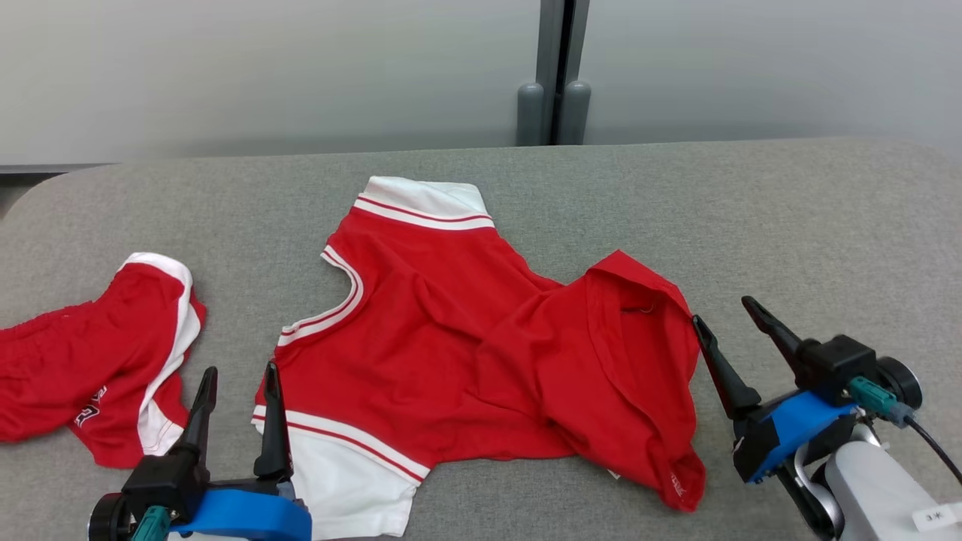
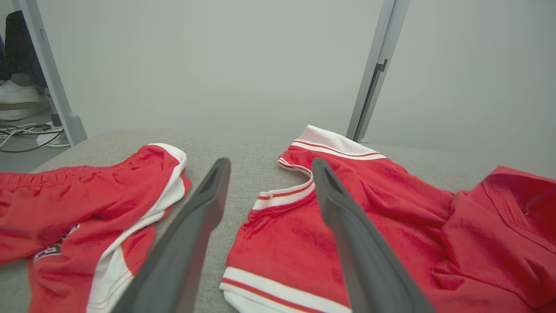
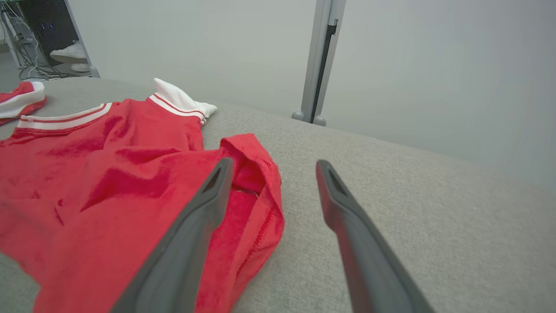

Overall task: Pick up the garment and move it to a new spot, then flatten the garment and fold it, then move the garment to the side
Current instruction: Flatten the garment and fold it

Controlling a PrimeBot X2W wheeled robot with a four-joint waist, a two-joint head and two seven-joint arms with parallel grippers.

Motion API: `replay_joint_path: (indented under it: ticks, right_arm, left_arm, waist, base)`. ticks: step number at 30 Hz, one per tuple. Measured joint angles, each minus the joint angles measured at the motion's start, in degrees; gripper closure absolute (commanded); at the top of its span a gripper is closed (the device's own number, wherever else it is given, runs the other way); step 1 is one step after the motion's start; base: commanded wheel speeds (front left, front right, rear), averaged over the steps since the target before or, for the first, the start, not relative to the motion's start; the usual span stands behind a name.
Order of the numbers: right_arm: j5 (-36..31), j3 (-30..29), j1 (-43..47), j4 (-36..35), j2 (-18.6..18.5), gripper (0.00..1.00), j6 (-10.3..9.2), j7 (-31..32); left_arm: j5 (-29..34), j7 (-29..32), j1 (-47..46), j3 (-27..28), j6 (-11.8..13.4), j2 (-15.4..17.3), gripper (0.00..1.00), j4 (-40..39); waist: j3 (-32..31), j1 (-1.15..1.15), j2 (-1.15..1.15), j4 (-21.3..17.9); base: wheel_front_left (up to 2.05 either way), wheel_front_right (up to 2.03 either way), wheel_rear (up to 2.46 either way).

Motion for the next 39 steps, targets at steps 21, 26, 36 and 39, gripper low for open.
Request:
replay_joint_path:
  ticks: [21, 26, 36, 39]
  right_arm:
    - [4.2, 9.8, -23.2, 30.0, -2.9, 1.0, 0.0, 0.4]
    - [4.6, 8.2, -30.2, 33.2, -5.3, 1.0, 0.0, 0.2]
    - [1.9, 2.5, -35.3, 36.0, -5.4, 0.0, 0.0, 0.1]
    - [1.5, 1.7, -34.1, 35.3, -4.8, 0.0, 0.0, 0.1]
  left_arm:
    - [-1.1, 0.0, -4.7, -2.8, 0.3, 0.0, 0.0, -0.1]
    - [-1.2, 0.0, -5.7, -3.5, 0.3, 0.0, 0.0, 0.0]
    - [-1.7, 0.0, -7.0, -4.7, 0.5, 0.0, 0.0, 0.5]
    - [-1.9, 0.0, -6.9, -4.4, 0.9, 0.0, 0.0, 0.5]
  waist:
    - [7.0, 0.01, 0.0, 6.0]
    - [8.3, 0.01, 0.01, 7.2]
    - [9.8, 0.01, 0.0, 8.7]
    - [9.3, 0.0, -0.01, 8.2]
  base:
    - [0.0, 0.0, 0.0]
    - [0.0, 0.0, 0.0]
    - [0.0, 0.0, 0.0]
    - [0.0, 0.0, 0.0]
